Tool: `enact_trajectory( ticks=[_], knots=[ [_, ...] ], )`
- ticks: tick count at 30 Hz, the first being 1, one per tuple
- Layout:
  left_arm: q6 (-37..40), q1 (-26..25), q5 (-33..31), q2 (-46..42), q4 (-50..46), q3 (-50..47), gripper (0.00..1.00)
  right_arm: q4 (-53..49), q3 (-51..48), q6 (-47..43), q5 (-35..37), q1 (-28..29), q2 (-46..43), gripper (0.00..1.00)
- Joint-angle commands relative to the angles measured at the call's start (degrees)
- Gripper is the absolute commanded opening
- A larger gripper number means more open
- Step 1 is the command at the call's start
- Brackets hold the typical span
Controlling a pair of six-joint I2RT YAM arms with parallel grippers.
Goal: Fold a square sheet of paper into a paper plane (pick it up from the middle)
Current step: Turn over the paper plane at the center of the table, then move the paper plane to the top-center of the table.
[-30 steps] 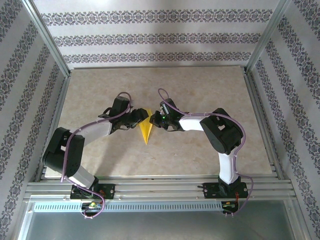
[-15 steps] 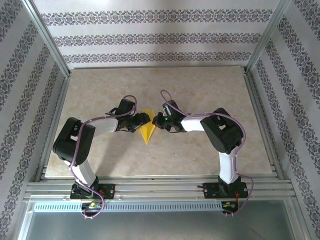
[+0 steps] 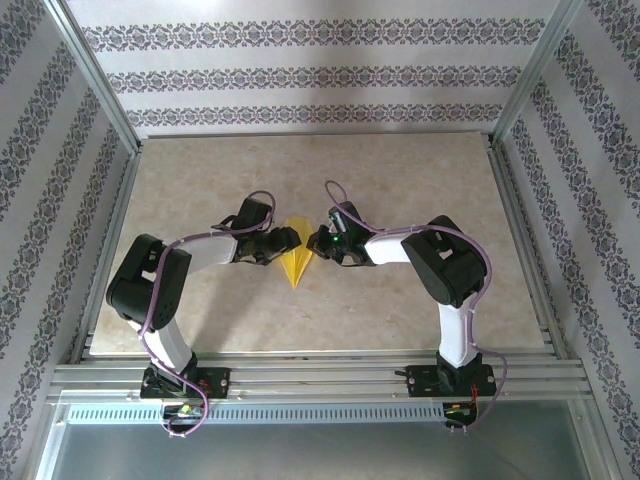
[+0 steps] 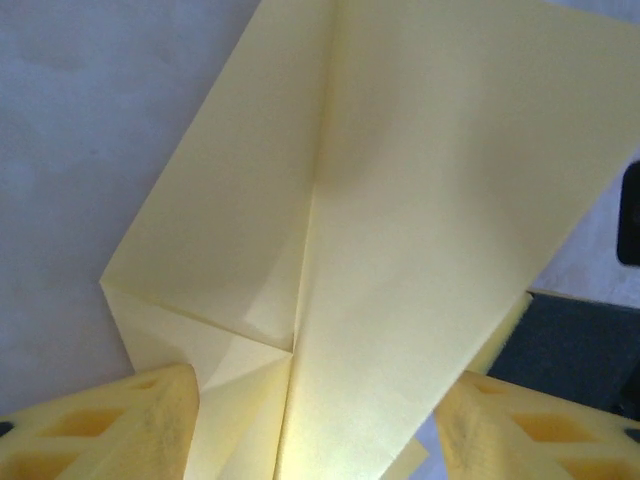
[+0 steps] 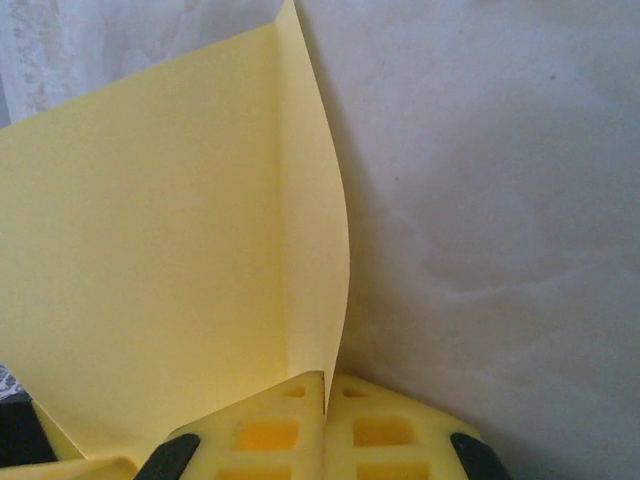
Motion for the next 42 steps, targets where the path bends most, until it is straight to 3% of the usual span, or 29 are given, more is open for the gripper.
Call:
enact_trajectory(
  ticks=[1, 9, 16, 25, 37, 42],
  knots=[
    [4.4, -3.0, -0.2, -2.8, -4.9, 2.6, 0.58, 0.1, -0.6, 0.8, -0.7, -0.6, -1.2, 0.0],
    [6.9, -5.5, -4.9, -2.1, -9.9, 3.0, 0.54, 0.2, -0.1, 1.0, -1.1, -0.5, -0.6, 0.0],
    [9.9, -8.4, -9.7, -0.3, -14.4, 5.1, 0.45, 0.3, 0.2, 1.3, -1.1, -0.5, -0.4, 0.0],
    [12.7, -9.9, -13.2, 3.3, -17.9, 8.8, 0.45, 0.6, 0.5, 2.2, -2.0, -0.6, -0.2, 0.0],
    [12.0, -9.9, -14.6, 3.3, -17.7, 9.3, 0.3, 0.7, 0.4, 3.1, -2.7, -1.1, -0.2, 0.06],
    [11.8, -9.9, -15.5, 3.6, -18.1, 9.5, 0.22, 1.3, -0.4, 3.1, -2.8, -1.5, -0.9, 0.13]
  ],
)
